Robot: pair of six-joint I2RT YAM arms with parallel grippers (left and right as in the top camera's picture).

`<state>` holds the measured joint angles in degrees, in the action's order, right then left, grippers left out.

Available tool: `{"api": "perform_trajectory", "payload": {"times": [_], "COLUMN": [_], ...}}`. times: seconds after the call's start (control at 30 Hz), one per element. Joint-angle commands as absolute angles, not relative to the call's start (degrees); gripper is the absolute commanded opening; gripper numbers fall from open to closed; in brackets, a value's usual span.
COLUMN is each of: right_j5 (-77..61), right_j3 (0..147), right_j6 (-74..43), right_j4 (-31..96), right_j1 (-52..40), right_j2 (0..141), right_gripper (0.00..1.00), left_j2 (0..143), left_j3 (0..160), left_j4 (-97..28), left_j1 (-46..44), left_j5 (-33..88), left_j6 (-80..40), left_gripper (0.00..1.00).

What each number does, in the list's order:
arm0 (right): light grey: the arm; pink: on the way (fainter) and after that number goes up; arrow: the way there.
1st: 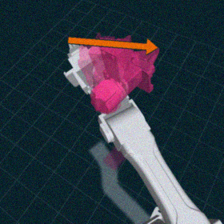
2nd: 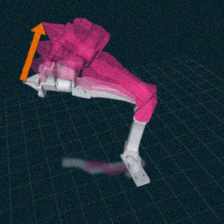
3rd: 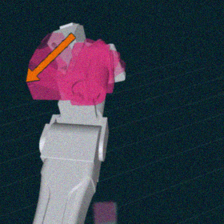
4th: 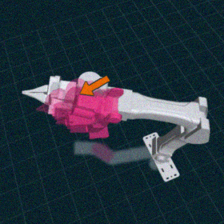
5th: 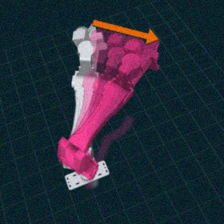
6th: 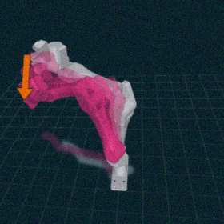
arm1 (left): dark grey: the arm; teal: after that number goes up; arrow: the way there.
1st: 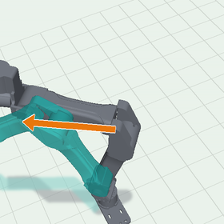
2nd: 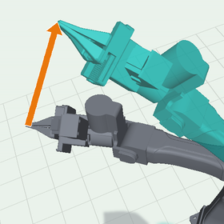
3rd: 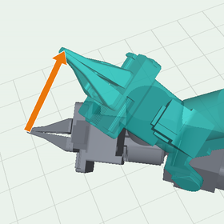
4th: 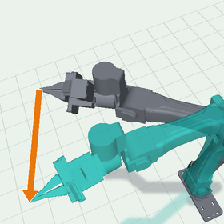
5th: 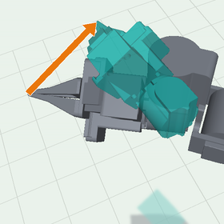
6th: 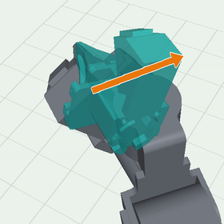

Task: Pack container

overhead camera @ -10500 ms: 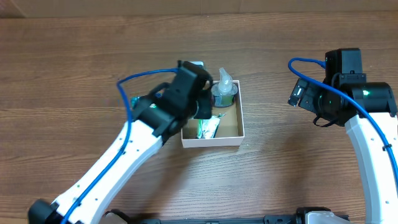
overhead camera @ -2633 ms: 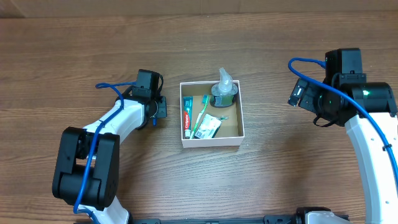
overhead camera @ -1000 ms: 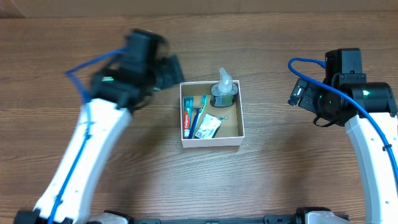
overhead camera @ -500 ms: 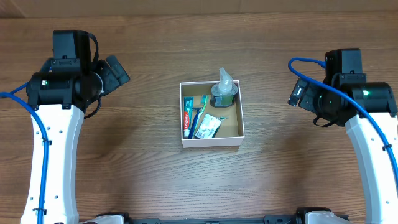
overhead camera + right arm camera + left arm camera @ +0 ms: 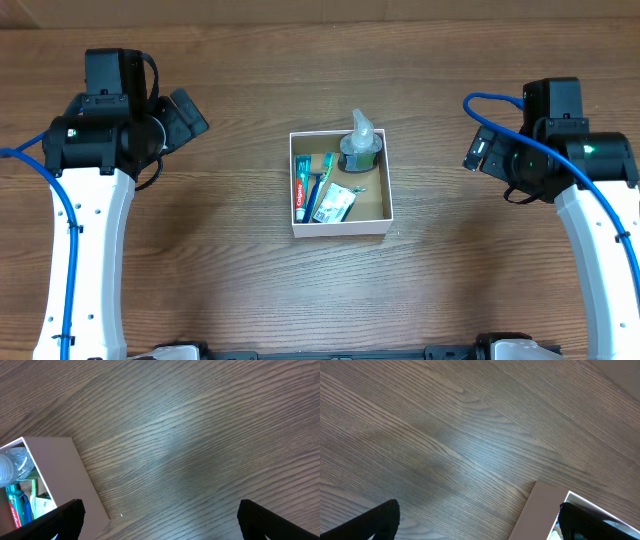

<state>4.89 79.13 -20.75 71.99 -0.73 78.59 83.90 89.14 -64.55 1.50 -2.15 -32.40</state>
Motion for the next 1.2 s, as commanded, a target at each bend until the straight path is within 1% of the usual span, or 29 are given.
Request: {"api": "perform_trajectory", "payload": {"times": [0.0,0.07,0.27,0.43,0.67,0.73,0.77,0.87,0.93,1.1,1.17], "right_j5": [5.3,5.3,5.3,5.3,5.3,5.3,5.3,5.3,3.9,-6.4,-7.6], "right_j3": [80.3,80.3,80.2,78.3,70.8,65.6,60.8,51.4,42.2,27.2,22.5], "right_j6": [-20.6,-20.6,-20.6,-20.6,-19.4,-19.3,-19.3,-19.0,-17.8,-11.8,-11.7], "right_j4": [71.7,71.7,71.7,71.9,65.4,61.9,58.3,49.9,39.6,18.0,11.3], "right_j1": [-0.7,-0.7,-2.4,-7.7,-8.1,-8.1,-8.1,-8.1,-8.1,-7.6,-7.2], "right_j2": [76.1,74.3,61.9,48.7,28.1,21.5,16.7,10.7,7.3,4.5,4.0], "right_gripper": [1.00,1.00,1.00,1.00,1.00,1.00,1.00,1.00,1.00,1.00,1.00], "left_j2": [84.0,84.0,84.0,84.0,84.0,84.0,84.0,84.0,84.0,84.0,84.0], "left_j3": [89.8,89.8,89.8,89.8,89.8,89.8,89.8,89.8,89.8,89.8,89.8], "left_j4": [-64.5,-64.5,-64.5,-64.5,-64.5,-64.5,-64.5,-64.5,-64.5,-64.5,-64.5], "left_j1": [1.7,1.7,1.7,1.7,1.7,1.7,1.7,1.7,1.7,1.7,1.7], "left_j5": [-1.9,-1.9,-1.9,-1.9,-1.9,-1.9,-1.9,-1.9,-1.9,-1.9,-1.9], "left_j6": [-31.3,-31.3,-31.3,-31.3,-31.3,-31.3,-31.3,-31.3,-31.3,-31.3,-31.3], "left_gripper": [1.00,1.00,1.00,1.00,1.00,1.00,1.00,1.00,1.00,1.00,1.00]}}
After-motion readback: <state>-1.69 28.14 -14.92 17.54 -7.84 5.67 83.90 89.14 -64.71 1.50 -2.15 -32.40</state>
